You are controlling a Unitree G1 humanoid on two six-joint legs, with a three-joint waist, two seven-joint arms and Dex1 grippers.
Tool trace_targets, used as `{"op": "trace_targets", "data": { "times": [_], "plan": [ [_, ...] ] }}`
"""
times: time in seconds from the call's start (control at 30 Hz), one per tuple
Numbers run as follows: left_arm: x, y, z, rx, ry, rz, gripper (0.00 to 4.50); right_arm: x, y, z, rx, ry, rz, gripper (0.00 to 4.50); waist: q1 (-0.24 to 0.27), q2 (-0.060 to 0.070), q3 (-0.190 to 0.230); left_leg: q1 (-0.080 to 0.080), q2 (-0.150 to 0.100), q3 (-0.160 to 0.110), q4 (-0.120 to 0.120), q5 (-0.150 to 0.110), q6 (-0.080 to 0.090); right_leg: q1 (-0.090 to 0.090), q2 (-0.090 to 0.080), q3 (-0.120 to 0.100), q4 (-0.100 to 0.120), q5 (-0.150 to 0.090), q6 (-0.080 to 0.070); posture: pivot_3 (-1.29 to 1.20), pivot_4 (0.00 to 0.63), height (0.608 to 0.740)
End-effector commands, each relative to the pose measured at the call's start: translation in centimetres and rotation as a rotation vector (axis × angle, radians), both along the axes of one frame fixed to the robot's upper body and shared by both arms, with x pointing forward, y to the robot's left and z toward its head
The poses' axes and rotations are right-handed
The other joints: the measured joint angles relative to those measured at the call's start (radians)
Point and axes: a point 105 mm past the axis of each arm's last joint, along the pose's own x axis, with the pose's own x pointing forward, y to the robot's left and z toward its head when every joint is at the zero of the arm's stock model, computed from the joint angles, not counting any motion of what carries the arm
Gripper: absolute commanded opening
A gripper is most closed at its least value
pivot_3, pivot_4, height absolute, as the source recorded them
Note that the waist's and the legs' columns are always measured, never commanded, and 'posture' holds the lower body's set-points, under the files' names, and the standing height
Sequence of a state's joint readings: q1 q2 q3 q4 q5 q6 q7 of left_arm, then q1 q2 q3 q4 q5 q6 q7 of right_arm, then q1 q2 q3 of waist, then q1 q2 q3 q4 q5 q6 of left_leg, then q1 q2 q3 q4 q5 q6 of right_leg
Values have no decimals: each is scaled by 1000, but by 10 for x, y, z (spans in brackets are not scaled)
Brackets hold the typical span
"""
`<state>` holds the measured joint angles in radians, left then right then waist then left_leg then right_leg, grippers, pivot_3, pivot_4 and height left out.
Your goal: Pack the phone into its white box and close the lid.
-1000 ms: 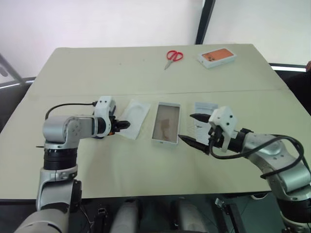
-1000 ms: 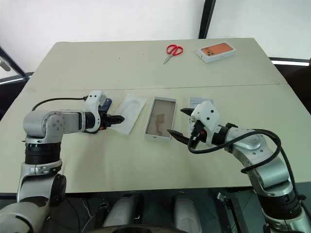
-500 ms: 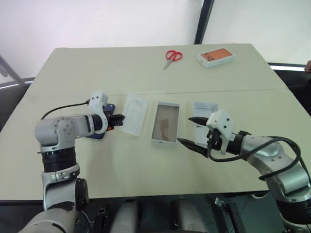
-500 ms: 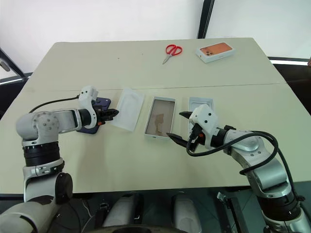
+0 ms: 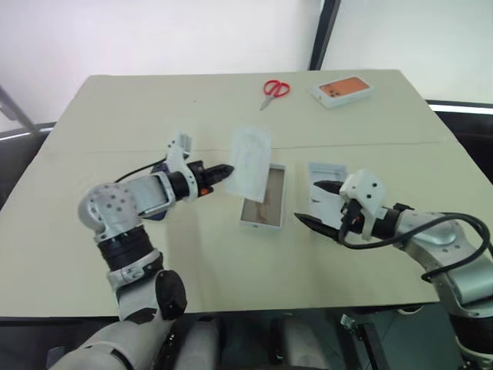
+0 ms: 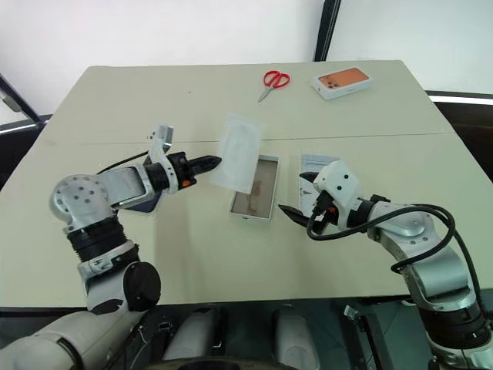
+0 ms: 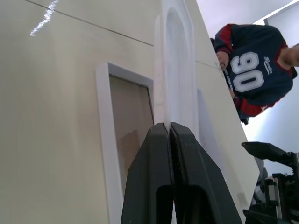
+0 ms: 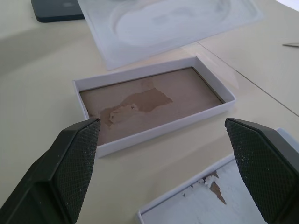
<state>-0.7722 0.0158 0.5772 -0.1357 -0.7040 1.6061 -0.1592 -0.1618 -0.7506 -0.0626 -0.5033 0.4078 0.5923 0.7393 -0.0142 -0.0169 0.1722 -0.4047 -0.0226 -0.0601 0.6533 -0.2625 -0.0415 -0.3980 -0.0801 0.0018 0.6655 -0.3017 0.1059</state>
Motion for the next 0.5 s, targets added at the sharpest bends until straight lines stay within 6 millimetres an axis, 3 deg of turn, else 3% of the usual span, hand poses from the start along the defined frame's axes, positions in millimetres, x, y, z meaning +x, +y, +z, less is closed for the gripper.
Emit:
{"op": "trace_targets", "data": {
  "times": [0.03, 0.5],
  "plan": [
    [-5, -21, -3, 39, 6, -16, 20, -3, 0, 11, -8, -53, 9, 4500, 4, 0, 0, 0, 0, 0, 0, 0, 0, 0, 0, 0, 0, 0, 0, 0, 150, 740],
    [-6, -30, -21, 86, 92, -7, 20, -7, 16, 6, 16, -41, 40, 4500, 6, 0, 0, 0, -1, 0, 1, 0, 0, 0, -1, 0, 0, 0, 0, 0, 150, 740]
  ]
}}
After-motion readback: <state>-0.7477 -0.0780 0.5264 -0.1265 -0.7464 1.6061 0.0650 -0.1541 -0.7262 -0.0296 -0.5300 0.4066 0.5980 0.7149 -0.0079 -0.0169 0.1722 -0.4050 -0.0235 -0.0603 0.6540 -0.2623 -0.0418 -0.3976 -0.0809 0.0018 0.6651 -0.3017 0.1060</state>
